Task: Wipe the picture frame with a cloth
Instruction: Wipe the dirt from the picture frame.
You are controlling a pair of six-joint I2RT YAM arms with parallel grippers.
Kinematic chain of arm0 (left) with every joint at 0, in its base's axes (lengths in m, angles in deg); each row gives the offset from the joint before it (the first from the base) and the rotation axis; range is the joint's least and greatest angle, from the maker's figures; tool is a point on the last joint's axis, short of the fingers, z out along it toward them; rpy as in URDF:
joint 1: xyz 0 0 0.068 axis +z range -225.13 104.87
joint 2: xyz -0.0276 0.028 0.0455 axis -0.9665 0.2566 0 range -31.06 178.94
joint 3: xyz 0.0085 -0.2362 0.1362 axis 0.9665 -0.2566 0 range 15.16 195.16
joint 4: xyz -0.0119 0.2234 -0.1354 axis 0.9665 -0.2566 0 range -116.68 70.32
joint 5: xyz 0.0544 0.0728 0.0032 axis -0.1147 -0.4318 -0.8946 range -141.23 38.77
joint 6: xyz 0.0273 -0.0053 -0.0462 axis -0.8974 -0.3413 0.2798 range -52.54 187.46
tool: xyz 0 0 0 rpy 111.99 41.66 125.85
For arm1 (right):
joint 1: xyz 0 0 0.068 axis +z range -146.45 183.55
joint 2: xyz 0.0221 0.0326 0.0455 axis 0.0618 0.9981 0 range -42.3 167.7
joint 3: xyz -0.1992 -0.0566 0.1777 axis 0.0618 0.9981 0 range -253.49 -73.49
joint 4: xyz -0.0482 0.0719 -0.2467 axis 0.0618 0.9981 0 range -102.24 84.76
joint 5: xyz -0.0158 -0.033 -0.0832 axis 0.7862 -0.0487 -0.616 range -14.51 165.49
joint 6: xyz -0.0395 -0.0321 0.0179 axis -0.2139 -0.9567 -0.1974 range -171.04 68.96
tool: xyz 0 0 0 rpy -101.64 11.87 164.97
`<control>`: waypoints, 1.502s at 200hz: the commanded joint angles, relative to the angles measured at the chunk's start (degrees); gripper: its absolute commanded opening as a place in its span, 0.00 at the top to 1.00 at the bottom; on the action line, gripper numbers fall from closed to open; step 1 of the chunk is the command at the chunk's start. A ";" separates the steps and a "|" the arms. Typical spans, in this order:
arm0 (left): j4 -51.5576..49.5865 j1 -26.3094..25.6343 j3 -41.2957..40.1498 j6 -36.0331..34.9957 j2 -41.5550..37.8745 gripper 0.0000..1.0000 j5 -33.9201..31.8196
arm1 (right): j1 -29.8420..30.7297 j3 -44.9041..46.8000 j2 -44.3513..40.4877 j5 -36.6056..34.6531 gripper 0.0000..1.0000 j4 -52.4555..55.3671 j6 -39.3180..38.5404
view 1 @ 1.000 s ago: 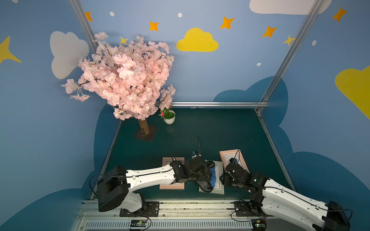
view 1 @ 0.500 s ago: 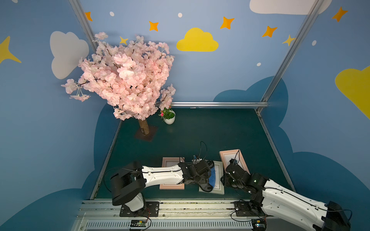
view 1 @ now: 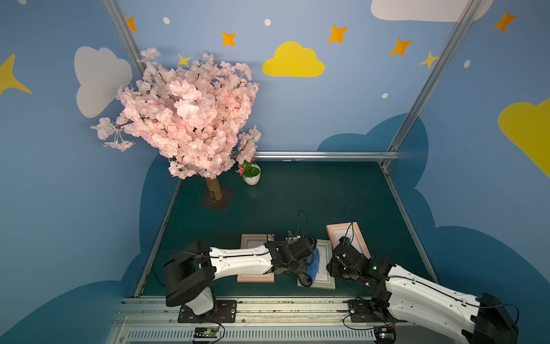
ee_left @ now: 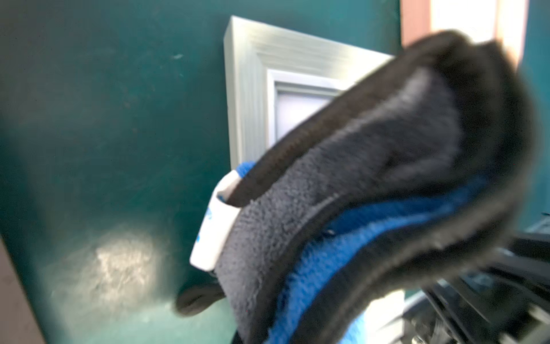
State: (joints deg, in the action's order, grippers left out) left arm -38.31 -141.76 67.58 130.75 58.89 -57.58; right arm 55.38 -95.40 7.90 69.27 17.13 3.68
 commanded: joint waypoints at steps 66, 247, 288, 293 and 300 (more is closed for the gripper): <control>-9.01 -3.79 3.86 -2.46 2.02 0.97 2.22 | -0.85 1.03 1.61 -1.66 0.79 -2.72 -0.82; -10.46 8.28 12.28 -9.38 15.80 0.97 -4.86 | -1.21 2.88 9.48 1.91 0.80 -8.45 -3.39; -9.69 11.16 14.94 -10.93 19.15 0.97 -5.86 | -1.23 1.47 12.95 2.49 0.79 -7.31 -2.22; -9.88 11.32 15.03 -11.18 19.25 0.97 -6.16 | -1.21 1.35 13.33 2.68 0.79 -7.30 -1.93; -10.15 11.43 15.15 -11.52 19.30 0.97 -6.22 | -1.21 1.12 14.14 2.91 0.79 -7.35 -1.62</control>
State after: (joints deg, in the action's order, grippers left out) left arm -45.74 -131.23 83.67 121.48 74.85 -61.08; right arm 54.05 -96.06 17.65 69.12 6.48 1.28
